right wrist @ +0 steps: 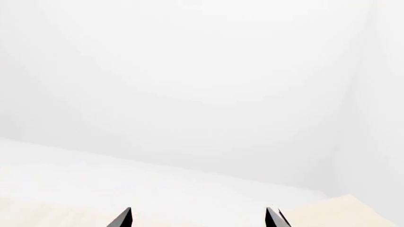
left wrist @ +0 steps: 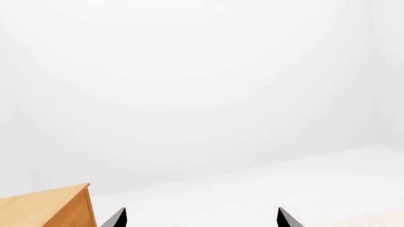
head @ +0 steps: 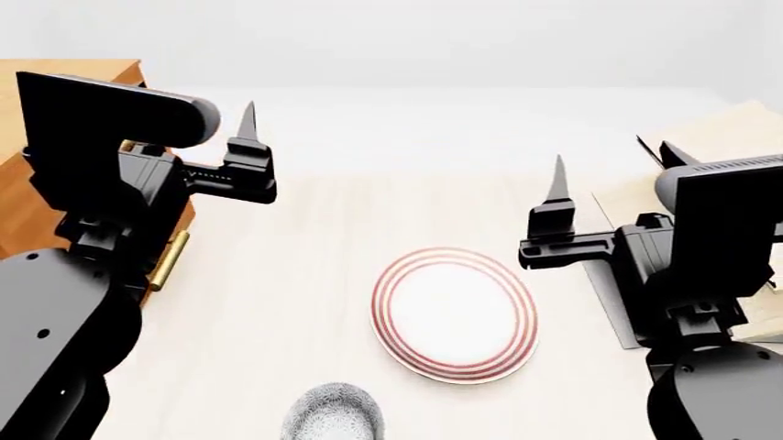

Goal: Open the top drawer of the cabinet and put the bowl in it.

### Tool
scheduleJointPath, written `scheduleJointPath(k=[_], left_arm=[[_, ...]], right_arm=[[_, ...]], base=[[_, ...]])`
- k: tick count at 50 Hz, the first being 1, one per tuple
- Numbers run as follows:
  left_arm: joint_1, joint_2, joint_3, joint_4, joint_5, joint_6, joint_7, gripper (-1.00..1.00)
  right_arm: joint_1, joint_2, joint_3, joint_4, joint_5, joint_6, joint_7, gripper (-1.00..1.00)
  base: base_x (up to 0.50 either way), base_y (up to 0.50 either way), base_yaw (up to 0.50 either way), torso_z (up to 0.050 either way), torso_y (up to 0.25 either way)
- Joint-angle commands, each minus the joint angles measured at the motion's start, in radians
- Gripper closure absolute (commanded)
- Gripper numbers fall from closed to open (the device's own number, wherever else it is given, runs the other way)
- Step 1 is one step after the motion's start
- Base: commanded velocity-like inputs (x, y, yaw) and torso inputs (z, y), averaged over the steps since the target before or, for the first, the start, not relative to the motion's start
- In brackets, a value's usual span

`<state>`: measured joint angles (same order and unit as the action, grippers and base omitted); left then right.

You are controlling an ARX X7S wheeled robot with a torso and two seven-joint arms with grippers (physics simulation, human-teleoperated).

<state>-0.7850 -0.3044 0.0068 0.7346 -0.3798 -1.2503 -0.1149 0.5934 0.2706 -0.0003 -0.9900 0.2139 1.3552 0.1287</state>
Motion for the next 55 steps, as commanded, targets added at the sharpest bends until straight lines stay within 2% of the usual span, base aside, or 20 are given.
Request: scheduleJointPath(k=[1,4,9,13,21,35,55], left_arm=[[-0.009,-0.020,0.027,-0.024,0.010,0.011,-0.005,-1.00],[-0.029,-0.062,0.092,-0.049,0.044,0.034,-0.008,-1.00],[-0.106,-0.170,0.293,-0.122,0.149,0.098,-0.012,-1.00],[-0.172,-0.217,0.413,-0.172,0.197,0.103,0.003,-1.00],[-0.279,-0.245,0.584,-0.310,0.271,0.128,0.028,-1.00],[-0.350,-0.223,0.717,-0.594,0.336,0.225,0.044,-1.00],[-0.434,-0.201,0.795,-0.774,0.384,0.243,0.066,-1.00]], right_arm=[[-0.013,0.002,0.000,0.016,-0.005,-0.026,0.017,-1.00],[-0.017,0.003,-0.002,0.014,-0.004,-0.027,0.021,-1.00],[-0.024,0.003,-0.003,0.022,-0.004,-0.037,0.024,-1.00],[-0.035,0.002,-0.006,0.028,-0.003,-0.051,0.026,-1.00],[-0.047,0.001,-0.013,0.036,0.001,-0.069,0.027,-1.00],[-0.074,0.005,-0.031,0.085,0.001,-0.133,0.027,-1.00],[-0.043,-0.005,-0.034,0.049,0.021,-0.080,0.039,-1.00]], base=[[0.00,0.00,0.00,0.000,0.000],[0.00,0.00,0.00,0.000,0.000],[0.00,0.00,0.00,0.000,0.000],[0.00,0.00,0.00,0.000,0.000],[0.00,0.00,0.00,0.000,0.000],[0.00,0.00,0.00,0.000,0.000],[0.00,0.00,0.00,0.000,0.000]])
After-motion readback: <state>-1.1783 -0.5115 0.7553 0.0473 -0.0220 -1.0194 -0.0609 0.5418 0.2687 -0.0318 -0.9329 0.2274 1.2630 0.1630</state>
